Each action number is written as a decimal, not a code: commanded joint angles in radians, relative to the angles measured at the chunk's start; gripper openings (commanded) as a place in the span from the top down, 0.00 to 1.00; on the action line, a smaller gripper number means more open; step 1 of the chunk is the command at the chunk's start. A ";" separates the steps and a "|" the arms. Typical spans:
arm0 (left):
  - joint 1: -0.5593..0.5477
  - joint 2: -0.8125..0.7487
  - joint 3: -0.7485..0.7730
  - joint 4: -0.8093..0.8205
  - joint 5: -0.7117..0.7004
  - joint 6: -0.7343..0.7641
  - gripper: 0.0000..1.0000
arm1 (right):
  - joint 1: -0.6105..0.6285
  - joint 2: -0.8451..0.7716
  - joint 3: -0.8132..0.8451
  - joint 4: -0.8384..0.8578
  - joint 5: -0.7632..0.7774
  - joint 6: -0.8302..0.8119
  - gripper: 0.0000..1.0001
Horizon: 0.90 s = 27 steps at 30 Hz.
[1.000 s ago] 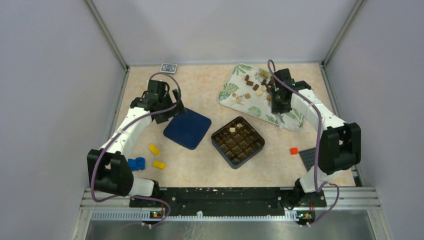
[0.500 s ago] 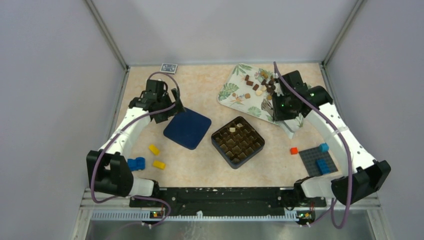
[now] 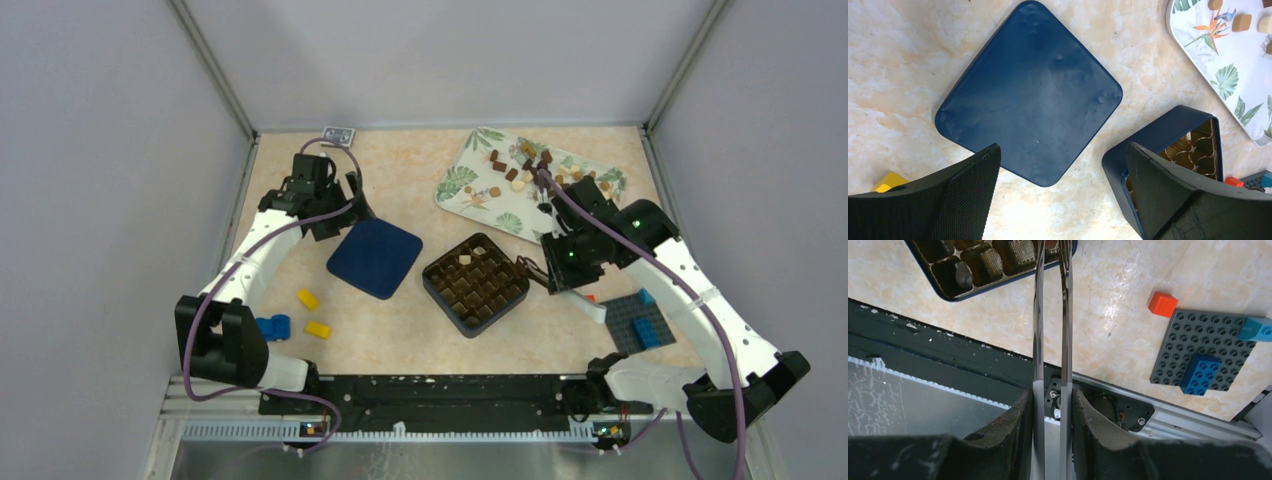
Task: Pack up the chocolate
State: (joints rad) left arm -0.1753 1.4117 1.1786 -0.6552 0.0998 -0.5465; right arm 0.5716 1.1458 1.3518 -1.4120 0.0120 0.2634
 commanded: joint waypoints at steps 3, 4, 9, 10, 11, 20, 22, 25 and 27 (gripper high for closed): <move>0.007 -0.012 0.032 0.031 0.020 0.011 0.01 | 0.023 -0.018 -0.030 -0.006 -0.032 0.019 0.98; 0.007 -0.015 0.027 0.032 0.020 0.012 0.01 | 0.025 -0.020 -0.037 -0.004 -0.040 0.020 0.98; 0.007 -0.008 0.007 0.031 0.031 0.013 0.01 | 0.034 -0.039 -0.075 0.002 -0.035 0.035 0.98; 0.007 -0.007 0.005 0.029 0.035 0.013 0.01 | 0.034 -0.041 -0.074 0.001 -0.027 0.038 0.98; 0.007 -0.008 0.003 0.029 0.038 0.013 0.01 | 0.034 -0.040 -0.071 0.001 -0.018 0.039 0.97; 0.007 -0.023 -0.001 0.032 0.033 0.019 0.01 | 0.036 -0.009 -0.067 0.012 0.011 0.041 0.88; 0.007 -0.021 -0.002 0.032 0.031 0.021 0.01 | 0.036 -0.007 -0.065 0.010 0.021 0.044 0.78; 0.007 -0.016 -0.002 0.035 0.034 0.024 0.01 | 0.036 -0.003 -0.062 0.010 0.027 0.045 0.73; 0.007 -0.015 0.001 0.035 0.034 0.025 0.01 | 0.036 -0.001 -0.061 0.012 0.029 0.046 0.72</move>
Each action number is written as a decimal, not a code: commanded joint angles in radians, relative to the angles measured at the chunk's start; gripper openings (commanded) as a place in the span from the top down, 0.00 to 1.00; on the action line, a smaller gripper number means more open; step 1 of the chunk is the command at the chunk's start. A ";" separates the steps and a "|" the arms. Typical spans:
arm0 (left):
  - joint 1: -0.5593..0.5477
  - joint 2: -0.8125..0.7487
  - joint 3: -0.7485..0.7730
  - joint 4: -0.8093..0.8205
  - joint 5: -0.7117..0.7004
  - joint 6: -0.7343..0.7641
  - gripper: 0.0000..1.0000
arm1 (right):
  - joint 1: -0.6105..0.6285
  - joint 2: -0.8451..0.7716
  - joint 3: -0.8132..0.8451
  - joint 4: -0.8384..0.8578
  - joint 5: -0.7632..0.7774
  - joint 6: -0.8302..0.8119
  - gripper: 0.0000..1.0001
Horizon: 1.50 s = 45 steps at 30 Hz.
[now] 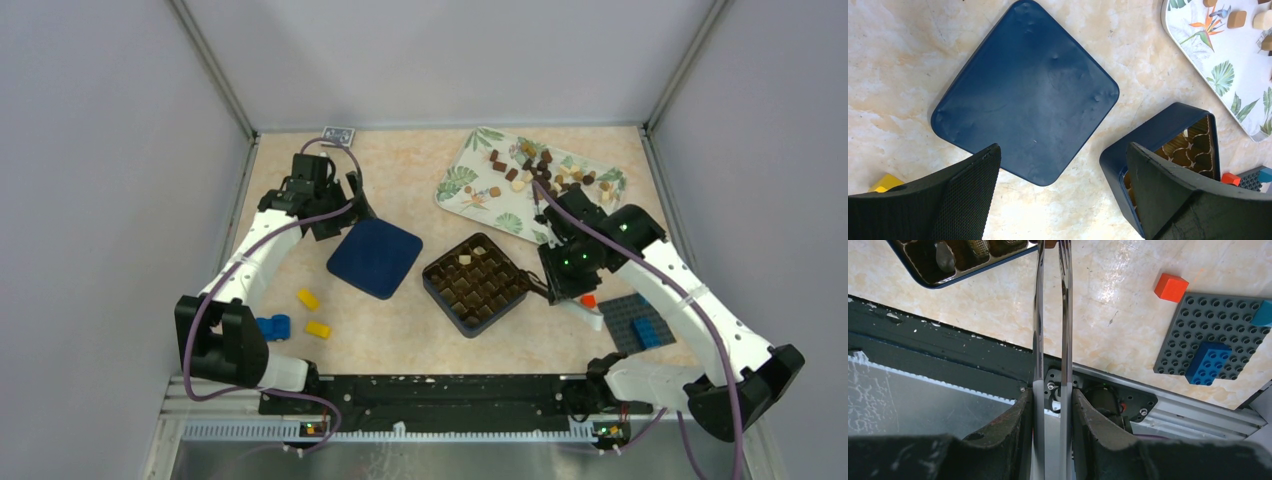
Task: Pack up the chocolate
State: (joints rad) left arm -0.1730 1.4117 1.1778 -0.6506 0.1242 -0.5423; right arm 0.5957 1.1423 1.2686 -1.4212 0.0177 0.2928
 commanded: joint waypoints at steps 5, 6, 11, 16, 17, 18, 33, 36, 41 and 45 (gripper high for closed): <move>0.004 -0.018 -0.008 0.034 0.009 0.021 0.01 | 0.012 0.016 0.024 0.030 0.023 0.012 0.69; 0.004 -0.019 -0.010 0.033 0.009 0.021 0.01 | 0.012 0.018 0.025 0.032 0.022 0.012 0.68; 0.004 -0.019 -0.016 0.035 0.011 0.022 0.01 | 0.012 0.028 0.028 0.039 0.017 0.005 0.67; 0.004 -0.022 -0.007 0.035 0.017 0.022 0.01 | 0.012 0.027 0.087 0.042 0.038 0.006 0.72; 0.004 -0.023 -0.005 0.035 0.017 0.023 0.01 | 0.012 0.027 0.109 0.047 0.043 0.008 0.75; 0.005 -0.022 -0.004 0.034 0.017 0.024 0.01 | 0.012 0.029 0.131 0.052 0.046 0.008 0.79; 0.006 -0.084 -0.023 0.031 0.134 0.004 0.01 | -0.101 0.252 0.274 0.517 0.022 -0.012 0.83; 0.006 -0.103 -0.031 0.031 0.146 -0.001 0.01 | -0.143 0.350 0.329 0.582 0.038 -0.024 0.82; 0.006 -0.116 -0.052 0.035 0.164 0.025 0.01 | -0.189 0.527 0.447 0.602 0.094 -0.044 0.80; 0.006 -0.112 -0.047 0.017 0.158 0.039 0.01 | -0.218 0.626 0.512 0.649 0.123 -0.038 0.74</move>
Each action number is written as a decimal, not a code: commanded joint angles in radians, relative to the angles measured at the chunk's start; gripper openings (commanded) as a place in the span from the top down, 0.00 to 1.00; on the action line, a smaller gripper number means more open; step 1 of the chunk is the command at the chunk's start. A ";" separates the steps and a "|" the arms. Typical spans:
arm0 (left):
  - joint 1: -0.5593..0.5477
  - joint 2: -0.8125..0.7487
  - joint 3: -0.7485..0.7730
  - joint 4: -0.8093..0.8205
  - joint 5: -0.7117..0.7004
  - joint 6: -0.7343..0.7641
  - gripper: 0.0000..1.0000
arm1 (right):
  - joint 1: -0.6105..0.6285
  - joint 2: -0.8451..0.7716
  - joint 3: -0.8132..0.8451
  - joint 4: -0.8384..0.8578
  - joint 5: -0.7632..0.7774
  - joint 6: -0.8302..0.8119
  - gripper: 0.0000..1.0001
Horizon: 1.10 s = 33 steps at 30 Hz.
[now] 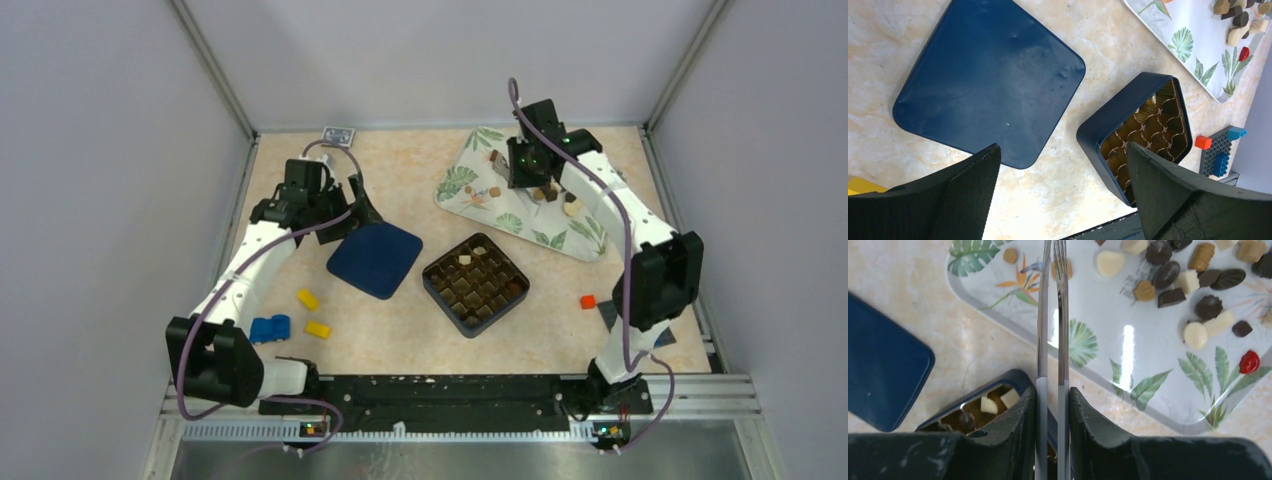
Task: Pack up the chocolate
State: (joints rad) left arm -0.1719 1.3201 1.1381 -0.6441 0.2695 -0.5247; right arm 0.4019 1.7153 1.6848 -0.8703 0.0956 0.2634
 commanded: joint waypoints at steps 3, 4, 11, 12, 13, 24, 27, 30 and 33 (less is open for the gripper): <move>0.005 -0.024 -0.004 0.006 0.011 0.019 0.01 | -0.035 0.149 0.185 0.084 0.068 -0.016 0.69; 0.005 -0.025 -0.003 0.006 0.013 0.017 0.01 | -0.036 0.180 0.230 0.073 0.082 -0.021 0.68; 0.006 -0.041 -0.022 -0.003 0.007 0.014 0.01 | -0.037 0.330 0.368 0.067 0.137 -0.031 0.66; 0.005 -0.042 -0.026 -0.005 0.007 0.014 0.01 | -0.037 0.348 0.392 0.062 0.137 -0.031 0.66; 0.006 -0.045 -0.031 -0.006 0.005 0.014 0.01 | -0.036 0.368 0.415 0.058 0.136 -0.034 0.66; 0.006 -0.032 -0.031 -0.019 -0.021 0.020 0.01 | -0.032 0.548 0.606 -0.019 0.149 -0.053 0.58; 0.006 -0.029 -0.032 -0.023 -0.026 0.020 0.01 | -0.025 0.542 0.562 0.003 0.163 -0.055 0.57; 0.006 -0.022 -0.031 -0.029 -0.034 0.022 0.01 | -0.021 0.540 0.537 0.020 0.156 -0.057 0.58; 0.006 -0.020 -0.021 -0.036 -0.051 0.025 0.01 | -0.017 0.543 0.535 0.022 0.143 -0.057 0.63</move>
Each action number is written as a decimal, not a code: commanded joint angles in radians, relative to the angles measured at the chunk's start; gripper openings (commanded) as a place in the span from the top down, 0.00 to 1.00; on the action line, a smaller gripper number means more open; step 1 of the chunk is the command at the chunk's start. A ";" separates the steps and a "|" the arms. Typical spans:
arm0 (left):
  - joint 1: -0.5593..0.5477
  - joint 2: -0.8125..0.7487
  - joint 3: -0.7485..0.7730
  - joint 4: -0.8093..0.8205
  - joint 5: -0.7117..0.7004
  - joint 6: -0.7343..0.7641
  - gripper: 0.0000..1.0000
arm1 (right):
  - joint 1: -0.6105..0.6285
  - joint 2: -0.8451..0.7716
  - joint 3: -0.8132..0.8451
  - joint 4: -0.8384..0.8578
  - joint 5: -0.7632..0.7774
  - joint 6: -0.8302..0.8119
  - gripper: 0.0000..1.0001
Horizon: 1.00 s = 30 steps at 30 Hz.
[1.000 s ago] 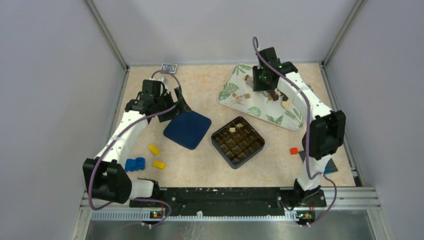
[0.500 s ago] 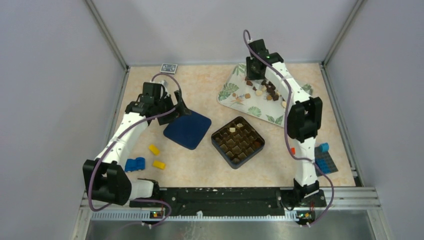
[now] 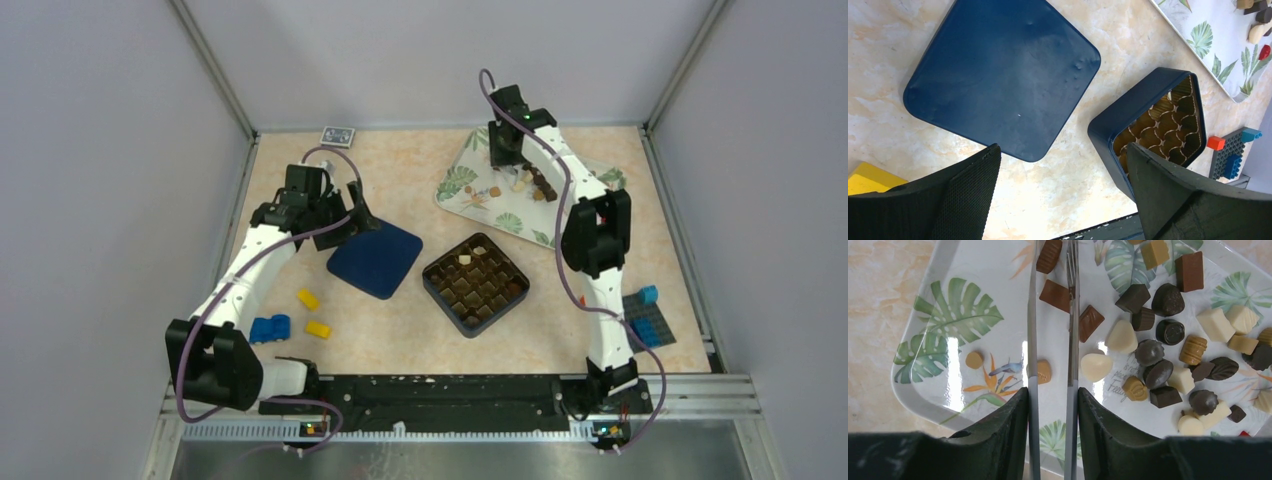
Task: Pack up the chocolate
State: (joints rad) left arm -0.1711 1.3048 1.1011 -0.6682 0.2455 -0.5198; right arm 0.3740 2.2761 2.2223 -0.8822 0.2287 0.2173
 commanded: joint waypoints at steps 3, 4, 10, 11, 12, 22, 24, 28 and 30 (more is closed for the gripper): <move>0.005 -0.005 0.031 -0.029 -0.044 0.020 0.01 | 0.020 -0.023 0.002 0.030 0.005 -0.018 0.72; 0.005 -0.008 0.031 -0.030 -0.050 0.020 0.01 | 0.022 -0.025 0.005 0.028 0.005 -0.025 0.75; 0.007 -0.041 0.018 -0.055 -0.082 0.024 0.01 | 0.031 -0.046 0.026 0.025 0.013 -0.037 0.97; 0.007 -0.049 0.012 -0.057 -0.083 0.024 0.01 | 0.031 -0.054 0.035 0.027 0.007 -0.035 0.98; 0.007 -0.054 0.004 -0.057 -0.083 0.024 0.01 | 0.033 -0.063 0.044 0.028 -0.003 -0.034 0.99; 0.007 -0.097 -0.029 -0.048 -0.049 0.033 0.01 | 0.033 -0.590 -0.467 0.212 -0.220 -0.036 1.00; 0.007 -0.084 -0.027 -0.042 -0.015 0.040 0.01 | 0.044 -0.702 -0.564 0.172 -0.245 -0.030 0.99; 0.007 -0.058 -0.022 -0.023 0.034 0.047 0.01 | 0.089 -0.908 -0.725 0.034 -0.236 -0.002 0.99; 0.007 -0.046 -0.011 -0.025 0.033 0.048 0.01 | 0.114 -0.991 -0.782 -0.051 -0.253 0.011 0.99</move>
State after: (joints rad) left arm -0.1699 1.2407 1.0779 -0.7319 0.2390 -0.4927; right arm 0.4355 1.4220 1.5379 -0.8089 0.0238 0.1940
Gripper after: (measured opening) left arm 0.987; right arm 0.207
